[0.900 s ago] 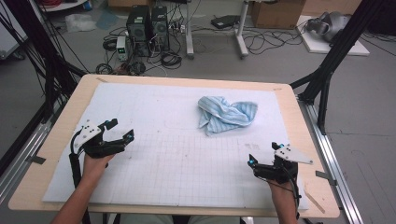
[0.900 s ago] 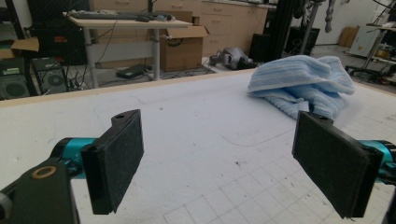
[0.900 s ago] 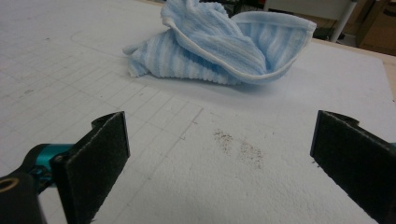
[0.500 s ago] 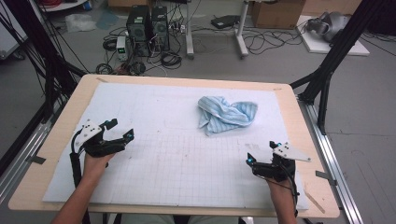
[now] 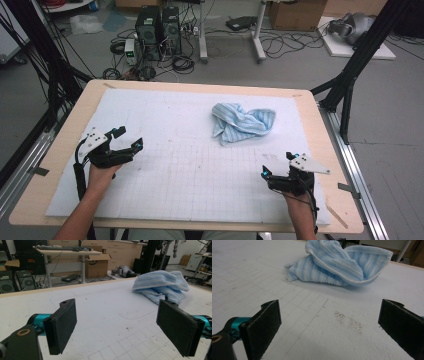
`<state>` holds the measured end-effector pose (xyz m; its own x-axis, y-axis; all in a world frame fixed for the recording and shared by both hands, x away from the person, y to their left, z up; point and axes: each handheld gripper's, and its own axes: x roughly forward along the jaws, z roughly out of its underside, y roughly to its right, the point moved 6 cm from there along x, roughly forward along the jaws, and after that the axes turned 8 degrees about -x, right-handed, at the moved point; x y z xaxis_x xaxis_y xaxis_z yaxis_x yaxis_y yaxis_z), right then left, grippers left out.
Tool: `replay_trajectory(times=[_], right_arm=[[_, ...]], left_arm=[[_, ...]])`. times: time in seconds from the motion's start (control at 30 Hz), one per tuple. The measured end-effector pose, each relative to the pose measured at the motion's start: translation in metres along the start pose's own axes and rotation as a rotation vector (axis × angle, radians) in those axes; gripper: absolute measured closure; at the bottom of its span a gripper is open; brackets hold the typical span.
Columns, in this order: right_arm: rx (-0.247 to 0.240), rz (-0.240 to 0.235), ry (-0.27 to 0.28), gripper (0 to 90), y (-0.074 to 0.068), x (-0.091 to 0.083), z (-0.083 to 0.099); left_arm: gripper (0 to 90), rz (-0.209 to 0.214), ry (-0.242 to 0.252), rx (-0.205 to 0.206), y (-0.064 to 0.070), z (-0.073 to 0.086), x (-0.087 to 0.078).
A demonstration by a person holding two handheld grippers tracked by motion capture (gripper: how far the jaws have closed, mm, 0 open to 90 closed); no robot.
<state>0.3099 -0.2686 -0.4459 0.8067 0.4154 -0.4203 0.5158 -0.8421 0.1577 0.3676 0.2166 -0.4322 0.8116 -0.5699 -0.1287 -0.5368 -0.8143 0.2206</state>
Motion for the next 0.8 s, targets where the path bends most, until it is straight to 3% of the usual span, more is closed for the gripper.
replay_trajectory(times=[0.27,0.47,0.6,0.8], right_arm=[[0.018,0.031,0.018,3.6,0.008,0.001,0.0],[0.009,0.042,0.001,3.6,0.015,0.0,0.005],[0.056,0.048,0.016,3.6,0.02,-0.001,0.004],[0.042,0.055,0.011,3.6,0.016,-0.001,0.002]], left_arm=[[17.1,-0.02,0.007,-0.016,-0.004,-0.002,-0.003],[17.1,-0.043,0.0,-0.029,-0.009,0.0,-0.003],[17.3,-0.03,0.005,-0.01,-0.003,-0.002,-0.002],[17.3,-0.011,0.0,-0.007,0.003,0.0,-0.004]])
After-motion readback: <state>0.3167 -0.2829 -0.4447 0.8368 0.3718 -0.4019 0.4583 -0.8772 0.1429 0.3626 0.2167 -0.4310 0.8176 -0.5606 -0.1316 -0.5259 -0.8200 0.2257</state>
